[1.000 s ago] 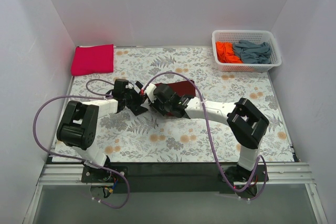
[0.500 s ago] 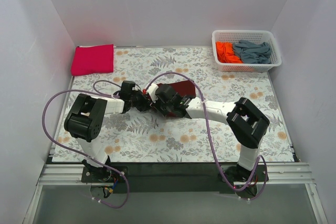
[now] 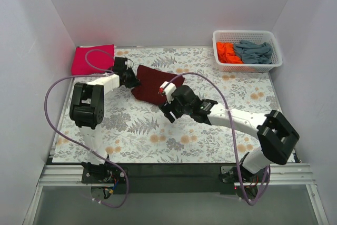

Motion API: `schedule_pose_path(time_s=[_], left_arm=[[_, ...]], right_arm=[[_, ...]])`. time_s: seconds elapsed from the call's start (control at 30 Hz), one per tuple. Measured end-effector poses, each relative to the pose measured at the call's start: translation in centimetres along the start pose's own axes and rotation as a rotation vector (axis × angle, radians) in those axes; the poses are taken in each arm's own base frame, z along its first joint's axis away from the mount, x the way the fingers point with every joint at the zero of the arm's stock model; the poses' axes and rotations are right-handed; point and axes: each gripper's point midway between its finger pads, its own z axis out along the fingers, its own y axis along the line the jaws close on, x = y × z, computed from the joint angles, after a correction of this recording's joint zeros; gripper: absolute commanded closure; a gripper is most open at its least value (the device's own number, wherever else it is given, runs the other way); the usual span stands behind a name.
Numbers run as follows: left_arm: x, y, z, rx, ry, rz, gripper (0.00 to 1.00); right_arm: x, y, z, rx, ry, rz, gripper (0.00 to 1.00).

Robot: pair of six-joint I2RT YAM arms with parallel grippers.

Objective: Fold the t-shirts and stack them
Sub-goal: Neatly place the folded tshirt to the corner

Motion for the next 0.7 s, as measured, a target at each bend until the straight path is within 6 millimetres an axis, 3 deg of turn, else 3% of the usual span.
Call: schedule_pose_path(time_s=[0.17,0.3,0.4,0.53,0.7], left_arm=[[-8.8,1.7,1.3,-0.132,-0.135,0.189,1.0],[-14.3,2.1,1.9,-0.216,-0.217,0.336,1.0],[-18.2,2.1,2.3,-0.269,-0.271,0.43,1.0],[-21.8,2.7,2.6,-0.333,-0.324,0.521,1.0],[-24.7,5.8,1.6,-0.439,-0.349,0.574,1.0]], right_arm=[[2.6,0.0,-2.8,-0.019,0.008,0.061,0.13],[6.4,1.0,-4.2,-0.057,0.097,0.111,0.13],[8.2,1.3,-4.8,-0.066,0.163,0.143,0.13],[9.5,1.4,-5.3,-0.063,0.224,0.184,0.14],[10.0,1.3,-5.1,-0.055,0.292,0.207,0.14]])
